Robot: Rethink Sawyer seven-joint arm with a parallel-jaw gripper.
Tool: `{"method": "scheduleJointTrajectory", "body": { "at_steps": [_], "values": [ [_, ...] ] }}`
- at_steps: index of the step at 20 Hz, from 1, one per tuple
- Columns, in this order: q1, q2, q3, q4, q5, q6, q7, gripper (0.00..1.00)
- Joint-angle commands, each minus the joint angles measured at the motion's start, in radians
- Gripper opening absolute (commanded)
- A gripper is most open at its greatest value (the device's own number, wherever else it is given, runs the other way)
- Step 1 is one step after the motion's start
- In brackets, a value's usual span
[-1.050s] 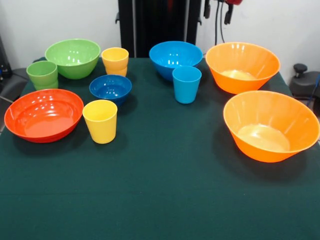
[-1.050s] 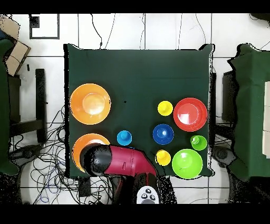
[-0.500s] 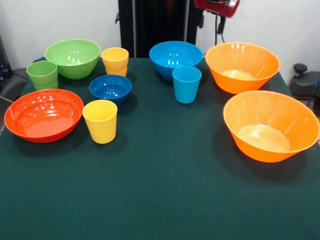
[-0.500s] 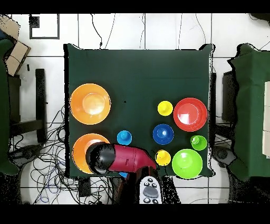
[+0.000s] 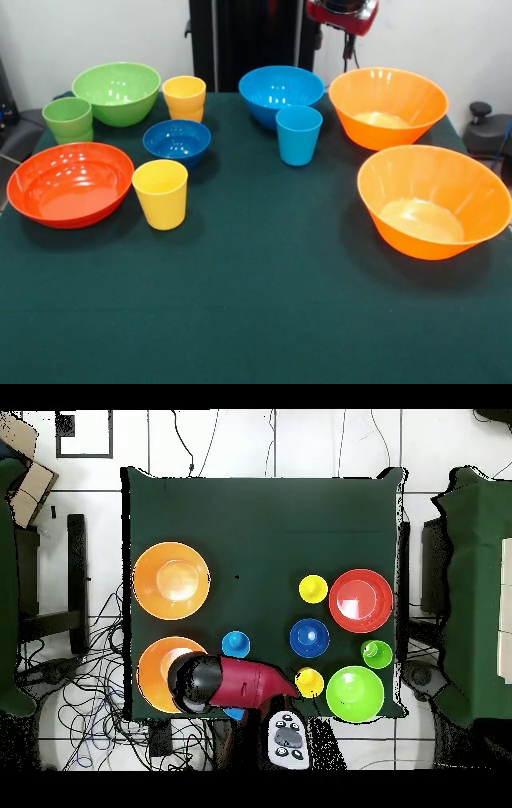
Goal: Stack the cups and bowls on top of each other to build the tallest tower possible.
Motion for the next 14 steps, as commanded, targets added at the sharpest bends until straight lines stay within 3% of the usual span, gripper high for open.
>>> {"method": "scheduleJointTrajectory", "body": {
  "at_steps": [1, 14],
  "values": [
    [-0.012, 0.046, 0.069, -0.069, -0.062, -0.117, 0.026, 1.0],
    [-0.015, 0.112, 0.06, -0.09, -0.083, -0.193, 0.038, 1.0]
  ]
}}
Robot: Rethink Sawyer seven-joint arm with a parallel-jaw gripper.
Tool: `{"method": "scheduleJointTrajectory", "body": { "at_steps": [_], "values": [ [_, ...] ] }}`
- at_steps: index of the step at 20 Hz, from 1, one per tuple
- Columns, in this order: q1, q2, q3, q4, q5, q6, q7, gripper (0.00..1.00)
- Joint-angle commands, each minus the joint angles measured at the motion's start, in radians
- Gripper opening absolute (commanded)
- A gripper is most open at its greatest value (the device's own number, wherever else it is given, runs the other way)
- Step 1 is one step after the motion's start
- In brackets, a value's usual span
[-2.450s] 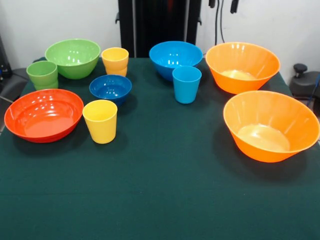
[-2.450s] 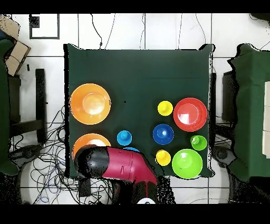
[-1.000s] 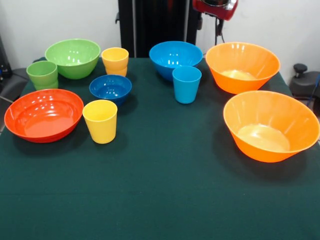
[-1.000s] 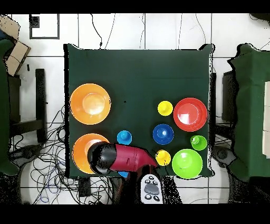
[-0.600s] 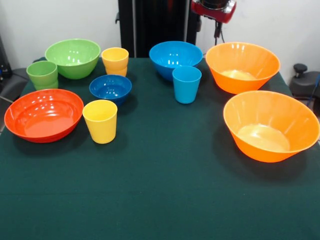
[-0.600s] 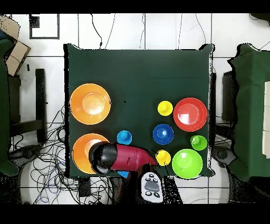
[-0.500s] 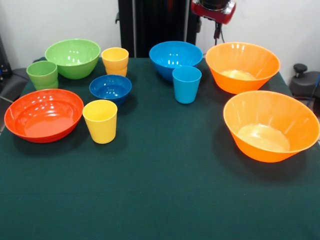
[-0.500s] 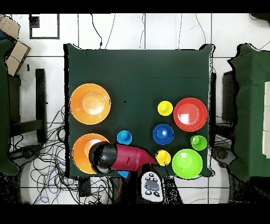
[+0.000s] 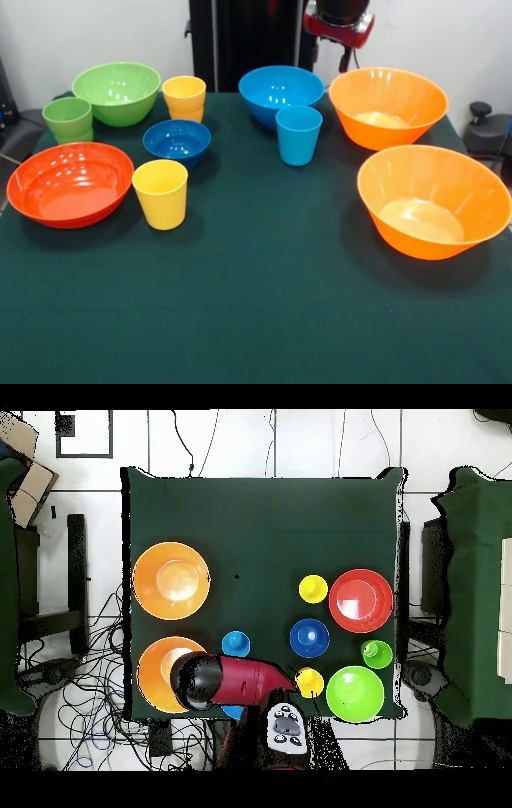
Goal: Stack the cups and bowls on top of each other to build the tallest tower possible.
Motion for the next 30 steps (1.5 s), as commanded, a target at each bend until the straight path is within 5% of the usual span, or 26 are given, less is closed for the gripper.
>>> {"method": "scheduleJointTrajectory", "body": {
  "at_steps": [1, 30],
  "values": [
    [-0.017, 0.063, 0.064, -0.072, -0.057, -0.123, 0.04, 1.0],
    [0.01, 0.272, 0.036, -0.122, -0.056, -0.331, 0.08, 1.0]
  ]
}}
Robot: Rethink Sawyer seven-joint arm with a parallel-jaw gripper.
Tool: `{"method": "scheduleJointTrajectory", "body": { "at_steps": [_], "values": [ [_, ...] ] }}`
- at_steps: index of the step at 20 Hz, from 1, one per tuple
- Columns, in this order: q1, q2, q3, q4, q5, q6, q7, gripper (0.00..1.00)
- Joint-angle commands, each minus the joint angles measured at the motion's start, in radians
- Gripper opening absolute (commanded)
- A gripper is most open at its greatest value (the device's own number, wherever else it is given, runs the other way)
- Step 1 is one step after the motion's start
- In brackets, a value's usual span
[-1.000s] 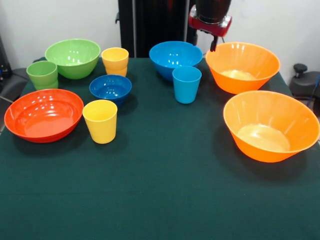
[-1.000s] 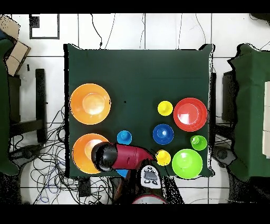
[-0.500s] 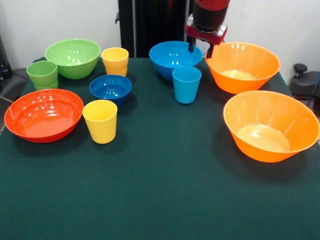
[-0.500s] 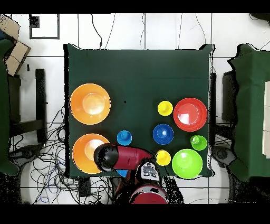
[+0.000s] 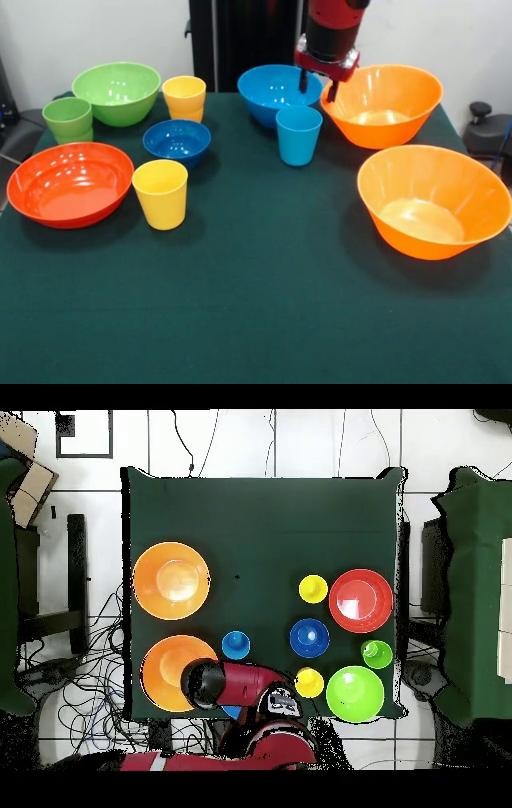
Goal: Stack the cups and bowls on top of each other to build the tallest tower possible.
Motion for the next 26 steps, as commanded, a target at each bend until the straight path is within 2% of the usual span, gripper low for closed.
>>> {"method": "scheduleJointTrajectory", "body": {
  "at_steps": [1, 8, 11, 17, 21, 26],
  "values": [
    [0.008, 0.087, 0.05, -0.111, -0.038, -0.123, 0.081, 1.0],
    [-0.001, 0.064, 0.061, -0.109, -0.031, -0.097, 0.074, 1.0],
    [-0.013, 0.031, 0.084, -0.096, -0.014, -0.075, 0.077, 1.0],
    [0.005, -0.05, 0.096, -0.1, 0.025, 0.034, 0.089, 1.0],
    [-0.02, -0.064, 0.12, -0.097, 0.031, 0.044, 0.078, 1.0],
    [0.0, -0.055, 0.099, -0.121, 0.028, 0.055, 0.085, 1.0]
  ]
}}
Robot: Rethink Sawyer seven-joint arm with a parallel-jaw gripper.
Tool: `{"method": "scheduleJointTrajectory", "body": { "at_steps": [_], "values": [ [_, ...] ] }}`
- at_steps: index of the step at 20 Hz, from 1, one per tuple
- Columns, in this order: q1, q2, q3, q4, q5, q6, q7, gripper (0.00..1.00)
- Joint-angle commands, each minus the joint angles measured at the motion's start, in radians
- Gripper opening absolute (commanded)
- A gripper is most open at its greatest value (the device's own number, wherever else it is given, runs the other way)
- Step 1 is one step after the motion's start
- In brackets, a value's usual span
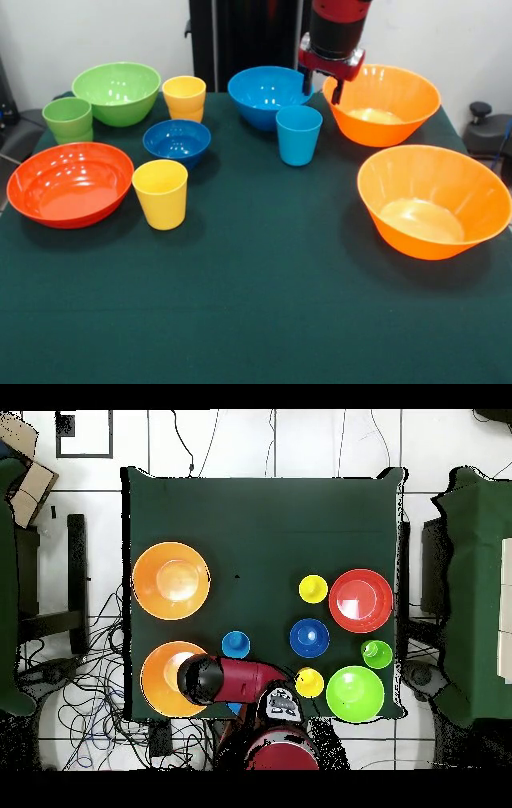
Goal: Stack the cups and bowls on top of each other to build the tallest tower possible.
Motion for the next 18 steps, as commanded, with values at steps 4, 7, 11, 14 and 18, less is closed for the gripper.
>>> {"method": "scheduleJointTrajectory", "body": {
  "at_steps": [4, 7, 11, 14, 18],
  "values": [
    [-0.007, 0.014, 0.088, -0.125, 0.025, 0.052, 0.082, 1.0],
    [-0.003, 0.018, 0.076, -0.128, 0.02, 0.046, 0.085, 1.0],
    [-0.019, 0.023, 0.093, -0.134, 0.024, 0.035, 0.081, 1.0],
    [-0.02, 0.019, 0.103, -0.133, 0.034, 0.035, 0.09, 1.0],
    [-0.021, 0.019, 0.113, -0.127, 0.041, 0.023, 0.098, 1.0]
  ]
}}
